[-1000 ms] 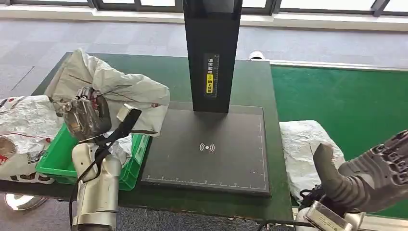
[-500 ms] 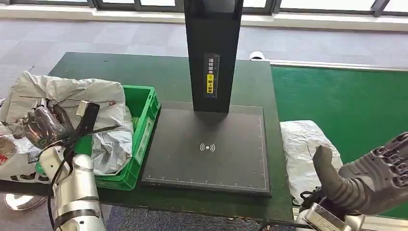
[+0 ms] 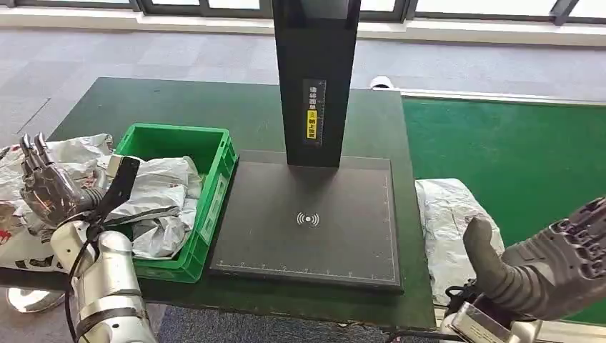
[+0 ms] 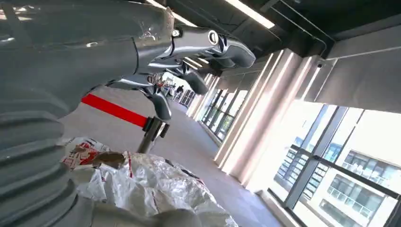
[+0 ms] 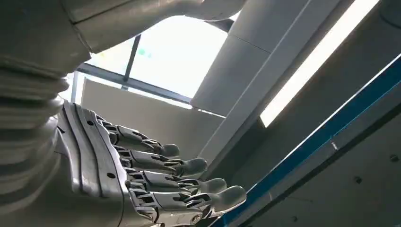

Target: Moved the parcel from conveyor to table for the left to box.

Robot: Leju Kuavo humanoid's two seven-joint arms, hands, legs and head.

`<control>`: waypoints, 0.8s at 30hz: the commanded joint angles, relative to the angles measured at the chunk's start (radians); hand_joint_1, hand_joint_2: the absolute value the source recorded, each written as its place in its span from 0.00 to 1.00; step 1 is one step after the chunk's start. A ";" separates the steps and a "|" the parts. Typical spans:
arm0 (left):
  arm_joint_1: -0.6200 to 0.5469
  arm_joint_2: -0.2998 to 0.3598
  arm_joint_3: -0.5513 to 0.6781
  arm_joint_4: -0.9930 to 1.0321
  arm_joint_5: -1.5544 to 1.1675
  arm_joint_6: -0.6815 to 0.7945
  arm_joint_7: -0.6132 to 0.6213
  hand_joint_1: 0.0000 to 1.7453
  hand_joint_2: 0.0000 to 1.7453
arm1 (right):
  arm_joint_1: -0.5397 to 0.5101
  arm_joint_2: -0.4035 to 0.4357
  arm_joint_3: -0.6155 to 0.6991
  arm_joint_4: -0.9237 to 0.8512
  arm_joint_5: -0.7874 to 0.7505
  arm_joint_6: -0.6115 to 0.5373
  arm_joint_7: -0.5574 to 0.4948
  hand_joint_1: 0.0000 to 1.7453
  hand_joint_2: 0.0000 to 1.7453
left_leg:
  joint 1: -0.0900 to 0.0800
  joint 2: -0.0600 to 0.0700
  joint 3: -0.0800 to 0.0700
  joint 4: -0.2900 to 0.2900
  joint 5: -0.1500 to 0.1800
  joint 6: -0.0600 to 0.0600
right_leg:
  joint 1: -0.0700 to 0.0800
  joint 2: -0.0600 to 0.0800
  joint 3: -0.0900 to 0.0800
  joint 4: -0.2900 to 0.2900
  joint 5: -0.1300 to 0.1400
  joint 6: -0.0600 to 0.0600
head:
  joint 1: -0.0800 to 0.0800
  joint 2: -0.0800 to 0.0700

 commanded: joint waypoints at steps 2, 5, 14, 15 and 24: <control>-0.077 -0.080 0.201 -0.078 0.045 -0.003 -0.186 0.00 1.00 | 0.032 0.027 -0.025 0.025 0.036 0.001 0.000 0.00 1.00 | 0.001 -0.002 0.000 -0.001 0.000 0.000 | 0.001 -0.002 0.001 -0.001 0.000 0.000 | 0.000 0.000; -0.044 -0.082 0.208 -0.199 0.209 -0.003 -0.307 0.00 0.00 | 0.011 0.027 -0.070 0.062 0.025 0.001 0.000 0.00 1.00 | 0.001 0.001 0.000 0.000 0.000 0.000 | 0.001 0.001 0.000 -0.001 0.000 0.000 | 0.000 0.000; 0.310 -0.002 -0.607 -0.241 1.165 -0.281 -0.307 0.00 1.00 | -0.143 0.027 -0.465 0.539 0.302 0.001 0.281 0.00 1.00 | 0.002 -0.007 0.001 -0.004 0.003 0.001 | 0.002 -0.008 0.005 -0.008 0.003 0.001 | 0.000 0.000; 0.310 -0.002 -0.607 -0.241 1.165 -0.281 -0.307 0.00 1.00 | -0.143 0.027 -0.465 0.539 0.302 0.001 0.281 0.00 1.00 | 0.002 -0.009 0.000 -0.004 0.004 0.002 | 0.002 -0.009 0.005 -0.008 0.003 0.002 | 0.000 0.000; 0.397 0.006 -0.694 -0.308 1.326 -0.524 -0.307 0.00 1.00 | -0.212 0.027 -0.650 0.763 0.433 0.001 0.341 0.00 1.00 | 0.000 -0.004 -0.002 -0.001 0.001 0.003 | -0.001 -0.004 0.002 -0.003 0.002 0.002 | 0.000 0.000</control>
